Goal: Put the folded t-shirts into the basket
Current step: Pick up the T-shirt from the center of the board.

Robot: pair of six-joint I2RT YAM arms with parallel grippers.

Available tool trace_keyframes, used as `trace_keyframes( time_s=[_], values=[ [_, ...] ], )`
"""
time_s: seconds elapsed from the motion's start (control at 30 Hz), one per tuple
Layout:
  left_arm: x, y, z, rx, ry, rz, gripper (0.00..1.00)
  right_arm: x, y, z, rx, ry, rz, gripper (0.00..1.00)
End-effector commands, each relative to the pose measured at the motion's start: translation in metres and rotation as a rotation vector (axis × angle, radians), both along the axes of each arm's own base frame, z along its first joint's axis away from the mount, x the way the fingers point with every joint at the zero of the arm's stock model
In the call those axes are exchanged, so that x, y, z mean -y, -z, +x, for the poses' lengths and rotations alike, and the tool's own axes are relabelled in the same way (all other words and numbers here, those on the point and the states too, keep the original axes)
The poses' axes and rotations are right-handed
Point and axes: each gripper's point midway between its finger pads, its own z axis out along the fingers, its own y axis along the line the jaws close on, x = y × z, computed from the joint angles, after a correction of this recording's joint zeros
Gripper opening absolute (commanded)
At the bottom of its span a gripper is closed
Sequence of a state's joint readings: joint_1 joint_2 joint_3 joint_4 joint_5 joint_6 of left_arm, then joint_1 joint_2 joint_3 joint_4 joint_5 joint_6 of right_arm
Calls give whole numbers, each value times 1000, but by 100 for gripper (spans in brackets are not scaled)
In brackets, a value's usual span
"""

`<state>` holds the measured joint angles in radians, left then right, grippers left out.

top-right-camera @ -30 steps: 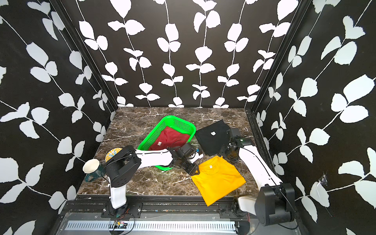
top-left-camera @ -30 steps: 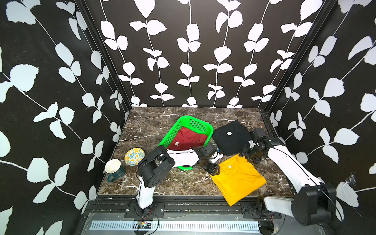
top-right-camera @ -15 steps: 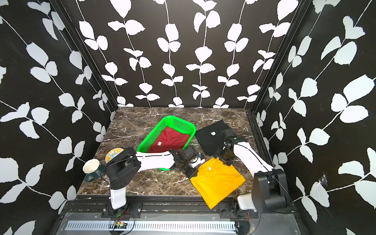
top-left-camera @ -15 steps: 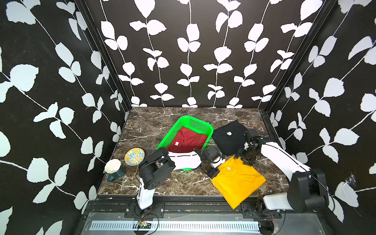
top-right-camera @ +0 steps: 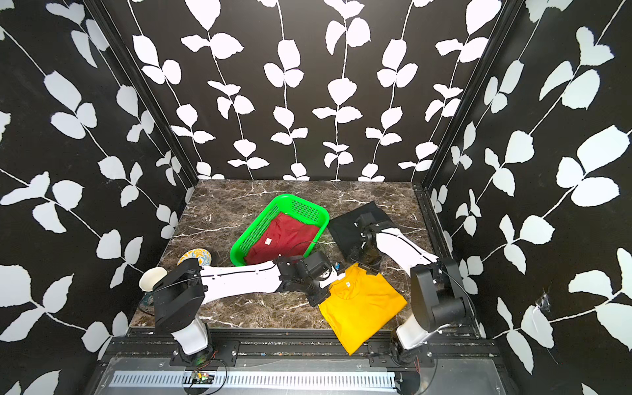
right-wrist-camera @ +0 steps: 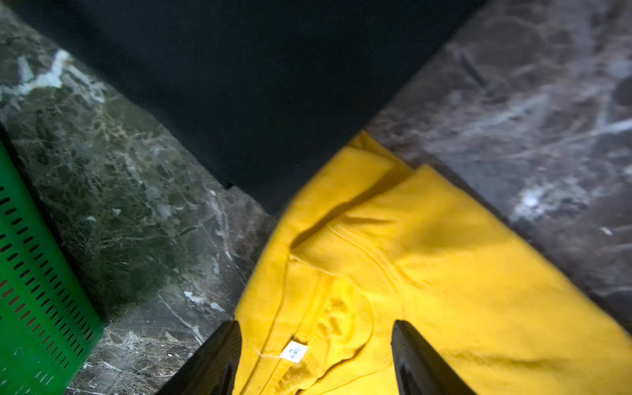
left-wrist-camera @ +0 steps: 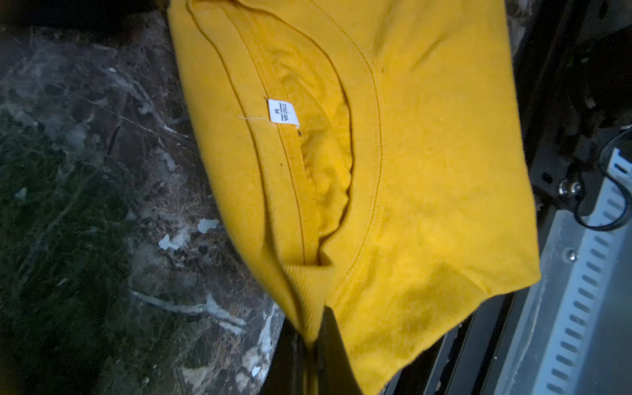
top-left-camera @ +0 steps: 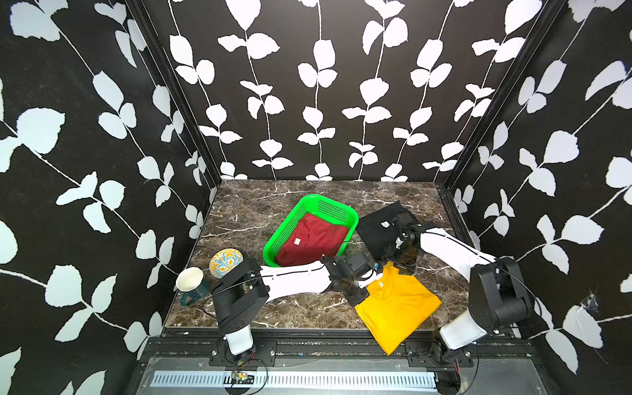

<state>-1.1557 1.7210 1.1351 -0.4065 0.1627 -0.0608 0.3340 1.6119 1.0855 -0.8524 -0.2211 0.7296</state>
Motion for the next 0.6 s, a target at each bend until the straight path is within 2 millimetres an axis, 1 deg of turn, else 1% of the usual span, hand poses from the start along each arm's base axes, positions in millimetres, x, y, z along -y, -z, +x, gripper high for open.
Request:
trace_keyframes(
  time_s=[0.0,0.07,0.13,0.33,0.47,0.57],
  values=[
    [-9,-12,-5,55,38,7,0,-5,2,3,-32,-25,-45,75],
    [-10,-13,-5,66,45,9,0,-7,5,4,-41,-49,-78,75],
    [-11,-15,-6,76,49,10,0,-6,9,4,-49,-54,-101,78],
    [-13,-26,-12,117,83,-22,0,-2,25,5,-74,-46,-144,78],
    [-15,-23,-15,123,110,-8,0,1,36,13,-96,-52,-187,78],
    [-18,-24,-16,131,114,-4,0,-5,45,15,-118,-59,-166,76]
  ],
)
